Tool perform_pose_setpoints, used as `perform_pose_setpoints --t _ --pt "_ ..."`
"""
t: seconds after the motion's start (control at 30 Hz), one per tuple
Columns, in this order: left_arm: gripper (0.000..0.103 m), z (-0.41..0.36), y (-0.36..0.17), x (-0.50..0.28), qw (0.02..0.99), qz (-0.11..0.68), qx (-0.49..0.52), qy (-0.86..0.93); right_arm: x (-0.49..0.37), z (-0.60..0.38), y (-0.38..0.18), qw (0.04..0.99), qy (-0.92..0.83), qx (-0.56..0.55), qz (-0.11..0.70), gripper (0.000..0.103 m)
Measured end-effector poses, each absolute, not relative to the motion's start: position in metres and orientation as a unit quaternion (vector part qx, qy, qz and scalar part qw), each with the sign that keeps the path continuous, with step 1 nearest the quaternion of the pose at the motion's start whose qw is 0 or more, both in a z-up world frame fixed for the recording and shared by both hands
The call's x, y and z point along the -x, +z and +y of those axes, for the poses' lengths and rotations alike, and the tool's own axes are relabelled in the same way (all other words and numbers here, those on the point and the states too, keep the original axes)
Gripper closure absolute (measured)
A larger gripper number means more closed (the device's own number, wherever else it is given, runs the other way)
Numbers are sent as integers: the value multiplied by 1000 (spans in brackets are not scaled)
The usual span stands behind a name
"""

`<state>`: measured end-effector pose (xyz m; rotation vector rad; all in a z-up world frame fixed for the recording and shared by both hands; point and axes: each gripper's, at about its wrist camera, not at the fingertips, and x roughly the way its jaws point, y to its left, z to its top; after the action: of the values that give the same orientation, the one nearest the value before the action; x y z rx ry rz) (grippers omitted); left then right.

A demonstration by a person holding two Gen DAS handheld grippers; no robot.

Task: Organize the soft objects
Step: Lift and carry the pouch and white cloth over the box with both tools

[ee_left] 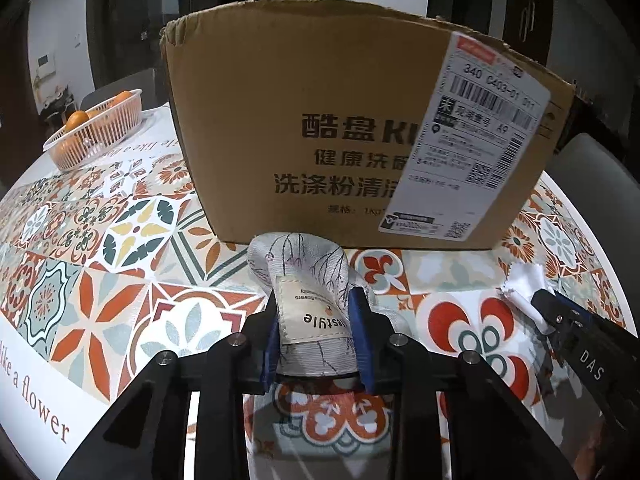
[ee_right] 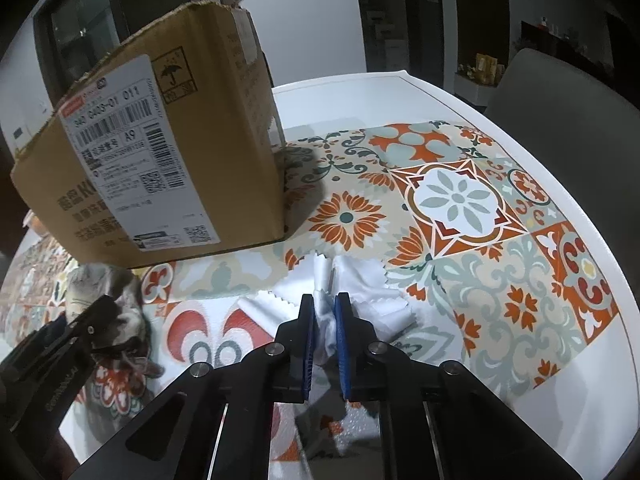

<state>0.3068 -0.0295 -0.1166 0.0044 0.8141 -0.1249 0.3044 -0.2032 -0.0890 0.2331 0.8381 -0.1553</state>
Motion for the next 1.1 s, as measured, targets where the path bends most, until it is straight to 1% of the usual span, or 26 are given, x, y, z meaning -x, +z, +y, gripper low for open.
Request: perform_pose_setpoints --t 0.17,0.2,0.43,1.1 --pt "74 -31 -110 -296 917 393 2 -65 -296 -202 -81 910 -63 -116 394 92" --pt "82 -29 -108 -296 918 392 3 -65 -295 -202 -78 911 -61 -116 391 92" --pt "88 -26 -91 -283 923 377 3 -70 -286 -198 -60 918 -48 -117 375 92" --pt "90 -9 -19 -232 951 299 18 -71 -247 -183 4 944 -14 -111 310 92"
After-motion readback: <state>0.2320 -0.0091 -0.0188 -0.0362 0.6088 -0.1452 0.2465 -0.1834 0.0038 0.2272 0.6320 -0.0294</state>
